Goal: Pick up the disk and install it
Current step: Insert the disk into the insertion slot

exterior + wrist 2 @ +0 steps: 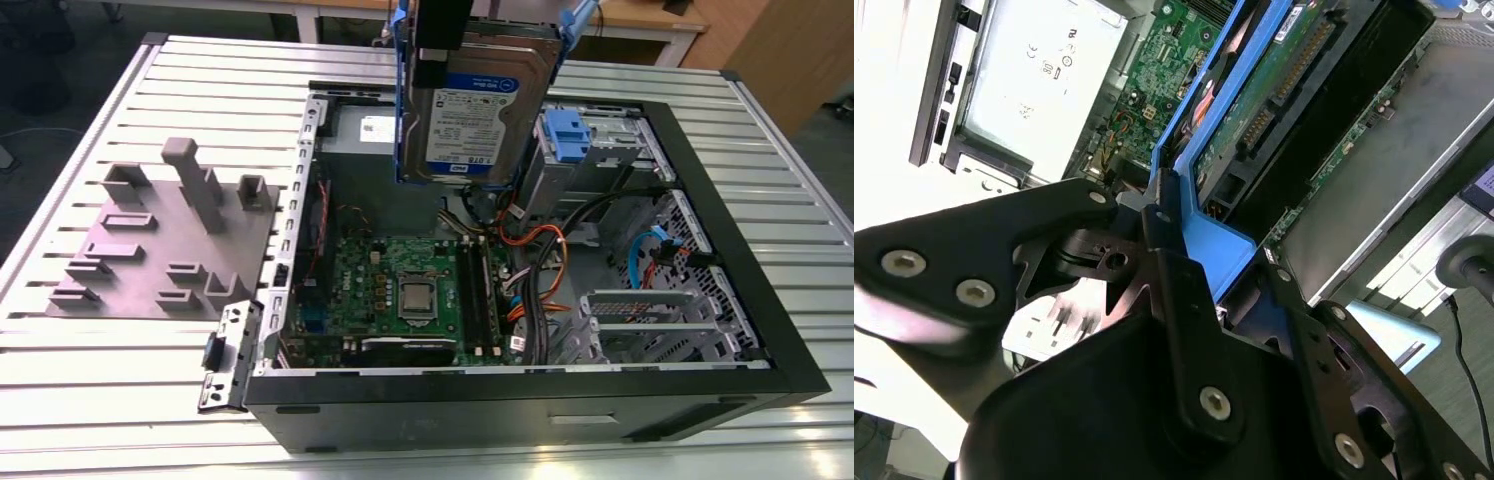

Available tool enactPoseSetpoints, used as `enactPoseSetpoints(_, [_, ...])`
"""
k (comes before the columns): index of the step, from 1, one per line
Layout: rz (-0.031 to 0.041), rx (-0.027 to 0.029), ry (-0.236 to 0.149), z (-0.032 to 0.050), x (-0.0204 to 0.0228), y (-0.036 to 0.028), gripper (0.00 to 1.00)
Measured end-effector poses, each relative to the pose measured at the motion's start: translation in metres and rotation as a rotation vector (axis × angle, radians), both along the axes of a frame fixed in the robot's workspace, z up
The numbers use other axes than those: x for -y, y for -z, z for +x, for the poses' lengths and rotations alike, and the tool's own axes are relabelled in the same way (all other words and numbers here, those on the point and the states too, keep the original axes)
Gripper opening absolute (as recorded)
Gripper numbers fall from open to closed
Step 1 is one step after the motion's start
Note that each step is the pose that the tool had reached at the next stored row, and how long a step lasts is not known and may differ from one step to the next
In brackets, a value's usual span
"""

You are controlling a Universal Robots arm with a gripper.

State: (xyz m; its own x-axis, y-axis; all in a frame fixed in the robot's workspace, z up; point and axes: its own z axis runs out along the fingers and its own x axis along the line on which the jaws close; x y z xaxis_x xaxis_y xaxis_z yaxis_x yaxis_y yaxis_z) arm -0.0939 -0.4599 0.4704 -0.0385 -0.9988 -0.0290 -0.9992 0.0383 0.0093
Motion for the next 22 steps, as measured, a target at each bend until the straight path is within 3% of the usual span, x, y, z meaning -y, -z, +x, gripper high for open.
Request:
enactPoseSetpoints(6, [0.0001, 0.0001, 0.0, 0.0009, 0.0, 0.0001, 0.36])
enactPoseSetpoints(12, [0.0, -0.0001, 0.0, 0.0124, 0.0, 0.0003, 0.36])
enactPoseSetpoints(17, [0.0, 0.0, 0.0, 0.0132, 0.0, 0.0003, 0.36])
enactPoseSetpoints(22, [0.0, 0.0, 0.0, 0.0132, 0.0039, 0.0003, 0.36])
